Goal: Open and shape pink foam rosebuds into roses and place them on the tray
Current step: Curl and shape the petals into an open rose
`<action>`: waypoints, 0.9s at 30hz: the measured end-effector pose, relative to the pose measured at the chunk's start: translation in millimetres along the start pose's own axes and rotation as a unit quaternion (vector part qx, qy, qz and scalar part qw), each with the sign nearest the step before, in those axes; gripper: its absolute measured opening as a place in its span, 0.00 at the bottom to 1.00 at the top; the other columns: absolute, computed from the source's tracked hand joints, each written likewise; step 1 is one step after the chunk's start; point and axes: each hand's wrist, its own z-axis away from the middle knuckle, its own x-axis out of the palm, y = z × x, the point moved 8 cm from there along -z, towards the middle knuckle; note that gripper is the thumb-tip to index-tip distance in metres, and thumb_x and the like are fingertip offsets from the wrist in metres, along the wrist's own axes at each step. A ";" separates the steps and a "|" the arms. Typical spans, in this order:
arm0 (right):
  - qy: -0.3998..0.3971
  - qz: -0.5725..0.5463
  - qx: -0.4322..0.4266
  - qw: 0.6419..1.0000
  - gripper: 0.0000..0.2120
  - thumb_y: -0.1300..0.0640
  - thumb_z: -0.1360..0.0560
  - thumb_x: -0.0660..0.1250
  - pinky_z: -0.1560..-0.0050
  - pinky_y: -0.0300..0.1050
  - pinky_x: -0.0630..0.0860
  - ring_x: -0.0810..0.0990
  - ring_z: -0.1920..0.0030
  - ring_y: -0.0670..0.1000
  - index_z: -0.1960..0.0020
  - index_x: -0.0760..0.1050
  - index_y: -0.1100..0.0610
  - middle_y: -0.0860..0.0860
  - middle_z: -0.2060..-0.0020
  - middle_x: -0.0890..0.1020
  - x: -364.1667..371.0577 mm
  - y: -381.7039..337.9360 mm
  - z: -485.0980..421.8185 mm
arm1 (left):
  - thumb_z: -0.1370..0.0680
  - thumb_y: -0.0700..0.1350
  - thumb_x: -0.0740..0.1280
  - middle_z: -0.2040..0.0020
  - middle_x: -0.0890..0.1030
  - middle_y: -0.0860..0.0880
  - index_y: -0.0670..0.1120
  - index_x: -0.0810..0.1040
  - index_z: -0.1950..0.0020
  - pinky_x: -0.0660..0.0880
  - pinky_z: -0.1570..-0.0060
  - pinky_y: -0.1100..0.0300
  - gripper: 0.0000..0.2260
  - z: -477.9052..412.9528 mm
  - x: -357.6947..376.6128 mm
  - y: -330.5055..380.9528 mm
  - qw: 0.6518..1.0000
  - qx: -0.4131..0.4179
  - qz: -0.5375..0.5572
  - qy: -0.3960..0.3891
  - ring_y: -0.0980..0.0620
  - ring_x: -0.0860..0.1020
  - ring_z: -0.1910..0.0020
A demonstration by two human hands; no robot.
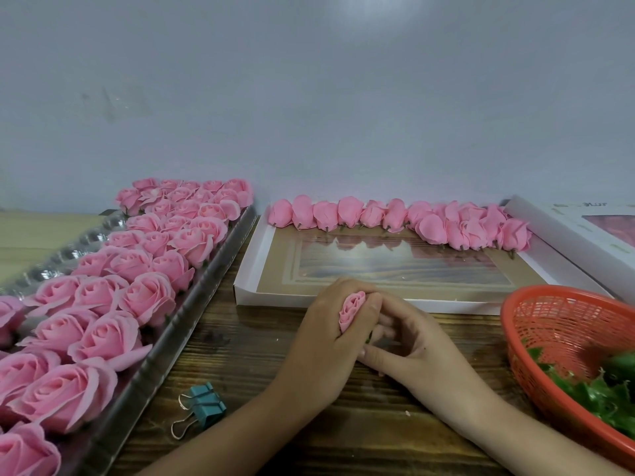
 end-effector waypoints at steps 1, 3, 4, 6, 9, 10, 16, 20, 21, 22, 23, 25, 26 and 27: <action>0.000 0.008 -0.005 1.000 0.16 0.67 0.28 0.73 0.53 0.47 0.75 0.76 0.60 0.61 0.42 0.78 0.55 0.56 0.60 0.81 0.3 -0.4 -0.1 | 0.23 0.49 0.60 0.56 0.80 0.52 0.50 0.78 0.50 0.76 0.53 0.59 0.08 0.0 0.0 -1.7 1.000 -0.007 0.018 -0.002 0.52 0.79 0.53; -0.002 0.014 -0.010 1.000 0.16 0.64 0.27 0.73 0.54 0.47 0.74 0.76 0.59 0.61 0.42 0.79 0.51 0.57 0.59 0.81 0.7 -0.5 0.0 | 0.22 0.48 0.61 0.57 0.81 0.51 0.50 0.78 0.51 0.77 0.55 0.62 0.07 0.1 0.2 -4.0 0.999 -0.015 0.040 -0.011 0.53 0.80 0.55; -0.002 0.015 -0.011 1.000 0.17 0.63 0.28 0.74 0.56 0.44 0.73 0.76 0.60 0.57 0.42 0.79 0.49 0.54 0.59 0.81 0.5 -0.6 0.2 | 0.21 0.47 0.62 0.57 0.81 0.52 0.50 0.78 0.51 0.76 0.56 0.64 0.06 0.4 1.0 -4.7 0.999 -0.020 0.047 -0.018 0.54 0.80 0.55; -0.002 0.014 -0.007 1.000 0.18 0.61 0.29 0.75 0.58 0.39 0.72 0.77 0.60 0.46 0.41 0.79 0.47 0.53 0.59 0.81 -0.5 -0.2 0.6 | 0.22 0.48 0.63 0.56 0.81 0.51 0.50 0.78 0.50 0.76 0.55 0.64 0.06 0.3 1.6 -6.5 0.997 -0.030 0.072 -0.029 0.55 0.80 0.54; 0.008 0.006 -0.011 1.000 0.16 0.57 0.31 0.74 0.57 0.46 0.73 0.79 0.58 0.49 0.44 0.80 0.53 0.60 0.57 0.81 -1.6 -2.6 0.7 | 0.26 0.55 0.65 0.55 0.81 0.51 0.51 0.78 0.49 0.77 0.55 0.64 0.11 -1.4 -0.1 -9.5 0.994 -0.038 0.102 -0.022 0.54 0.80 0.53; 0.013 0.001 -0.013 1.000 0.16 0.56 0.32 0.74 0.56 0.51 0.74 0.79 0.58 0.53 0.45 0.80 0.54 0.62 0.56 0.81 -2.1 -3.1 0.7 | 0.28 0.57 0.66 0.55 0.81 0.52 0.52 0.78 0.48 0.76 0.55 0.65 0.13 -2.1 -0.8 -10.6 0.993 -0.043 0.111 -0.018 0.55 0.80 0.54; 0.057 -0.063 -0.004 0.996 0.18 0.60 0.32 0.72 0.48 0.51 0.76 0.80 0.55 0.58 0.43 0.78 0.61 0.65 0.55 0.82 -9.6 2.1 -1.2 | 0.31 0.56 0.71 0.55 0.82 0.53 0.51 0.78 0.47 0.75 0.57 0.68 0.16 -2.8 -1.5 -12.4 0.987 -0.050 0.154 -0.016 0.57 0.81 0.55; 0.054 -0.027 -0.012 0.998 0.14 0.70 0.29 0.72 0.51 0.45 0.76 0.81 0.53 0.51 0.45 0.76 0.61 0.57 0.54 0.84 -9.7 0.4 0.8 | 0.33 0.55 0.72 0.54 0.82 0.49 0.54 0.78 0.51 0.78 0.55 0.62 0.13 -1.2 3.6 -14.3 0.992 -0.062 0.108 -0.033 0.53 0.81 0.55; 0.052 -0.007 -0.016 0.999 0.14 0.72 0.29 0.71 0.52 0.47 0.76 0.81 0.53 0.51 0.46 0.76 0.61 0.57 0.55 0.84 -9.5 0.0 1.3 | 0.33 0.55 0.73 0.55 0.83 0.50 0.54 0.79 0.52 0.78 0.55 0.62 0.13 -1.0 3.8 -15.9 0.992 -0.066 0.101 -0.032 0.53 0.81 0.55; 0.052 0.013 -0.020 0.998 0.15 0.72 0.29 0.72 0.52 0.48 0.76 0.81 0.54 0.52 0.47 0.77 0.59 0.55 0.55 0.84 -9.5 -1.0 1.6 | 0.34 0.54 0.73 0.55 0.83 0.50 0.53 0.79 0.52 0.78 0.55 0.63 0.13 -0.9 3.9 -17.6 0.992 -0.070 0.096 -0.031 0.54 0.81 0.55; 0.054 0.034 -0.025 0.998 0.15 0.72 0.29 0.72 0.53 0.47 0.77 0.82 0.54 0.51 0.47 0.77 0.58 0.52 0.55 0.84 -9.5 -2.5 1.6 | 0.33 0.53 0.74 0.55 0.83 0.51 0.53 0.79 0.52 0.78 0.55 0.63 0.13 -1.2 3.6 -19.3 0.993 -0.073 0.094 -0.028 0.54 0.81 0.55; 0.061 0.078 -0.036 0.994 0.18 0.72 0.30 0.73 0.54 0.47 0.78 0.81 0.54 0.47 0.48 0.78 0.54 0.48 0.55 0.84 -9.7 -5.7 2.4 | 0.33 0.49 0.75 0.55 0.83 0.51 0.52 0.79 0.52 0.78 0.56 0.65 0.12 -1.6 2.8 -20.9 0.993 -0.075 0.090 -0.023 0.56 0.81 0.55; 0.065 0.101 -0.043 0.992 0.18 0.71 0.31 0.74 0.54 0.49 0.78 0.81 0.54 0.47 0.48 0.78 0.52 0.47 0.55 0.83 -10.0 -6.6 3.0 | 0.33 0.48 0.76 0.56 0.83 0.52 0.51 0.79 0.52 0.77 0.57 0.67 0.12 -1.8 2.6 -20.8 0.993 -0.074 0.087 -0.022 0.57 0.81 0.56; 0.070 0.122 -0.048 0.989 0.19 0.71 0.32 0.75 0.54 0.52 0.78 0.81 0.53 0.49 0.49 0.79 0.51 0.47 0.55 0.82 -10.8 -7.1 3.8 | 0.33 0.48 0.76 0.57 0.83 0.52 0.50 0.79 0.53 0.76 0.59 0.69 0.12 -1.7 2.6 -20.6 0.994 -0.073 0.082 -0.020 0.57 0.81 0.57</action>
